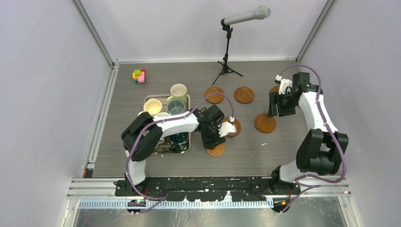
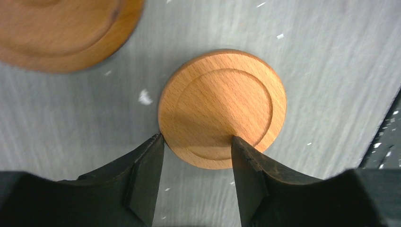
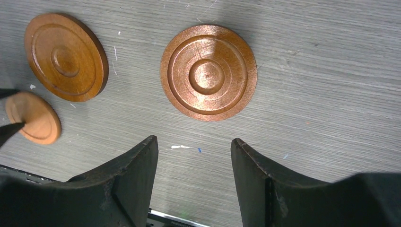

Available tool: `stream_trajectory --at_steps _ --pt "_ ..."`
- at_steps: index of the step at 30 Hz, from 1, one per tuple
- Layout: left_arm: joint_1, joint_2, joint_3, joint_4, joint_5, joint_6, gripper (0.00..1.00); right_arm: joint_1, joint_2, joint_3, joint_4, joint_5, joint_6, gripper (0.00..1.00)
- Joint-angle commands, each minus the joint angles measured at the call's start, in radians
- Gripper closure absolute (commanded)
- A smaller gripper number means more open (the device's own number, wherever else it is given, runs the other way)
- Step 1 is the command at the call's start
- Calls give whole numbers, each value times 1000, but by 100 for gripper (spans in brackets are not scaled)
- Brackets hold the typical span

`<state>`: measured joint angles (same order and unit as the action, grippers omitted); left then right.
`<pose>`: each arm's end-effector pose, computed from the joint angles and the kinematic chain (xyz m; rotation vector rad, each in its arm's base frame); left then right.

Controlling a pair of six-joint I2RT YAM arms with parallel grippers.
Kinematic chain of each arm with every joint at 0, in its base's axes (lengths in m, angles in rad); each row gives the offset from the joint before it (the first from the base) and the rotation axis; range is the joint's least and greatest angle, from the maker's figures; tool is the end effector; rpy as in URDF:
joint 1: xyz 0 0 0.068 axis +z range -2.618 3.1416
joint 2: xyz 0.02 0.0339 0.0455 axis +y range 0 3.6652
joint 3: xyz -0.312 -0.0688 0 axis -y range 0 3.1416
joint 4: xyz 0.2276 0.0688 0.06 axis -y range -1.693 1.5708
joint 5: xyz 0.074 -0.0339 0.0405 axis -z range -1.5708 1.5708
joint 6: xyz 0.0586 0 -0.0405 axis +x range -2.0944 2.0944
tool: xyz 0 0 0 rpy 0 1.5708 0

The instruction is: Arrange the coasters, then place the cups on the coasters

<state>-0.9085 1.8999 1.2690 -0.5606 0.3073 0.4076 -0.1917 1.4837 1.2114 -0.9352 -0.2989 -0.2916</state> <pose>0.2247 -0.3169 0.2023 1.7775 2.1635 -0.5531 0.2727 -0.0353 0.2994 -0.2099 2.6993 0.2767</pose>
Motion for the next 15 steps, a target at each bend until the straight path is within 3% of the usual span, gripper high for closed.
stream_trajectory --at_steps 1,7,15 --pt "-96 25 -21 -12 -6 -13 47 -8 -1 4 21 -13 -12 38" --pt "-212 128 112 4 -43 -74 51 -44 -2 2 25 -14 -20 38" --pt "-263 316 392 -18 -56 -122 57 -139 19 17 24 -51 -39 38"
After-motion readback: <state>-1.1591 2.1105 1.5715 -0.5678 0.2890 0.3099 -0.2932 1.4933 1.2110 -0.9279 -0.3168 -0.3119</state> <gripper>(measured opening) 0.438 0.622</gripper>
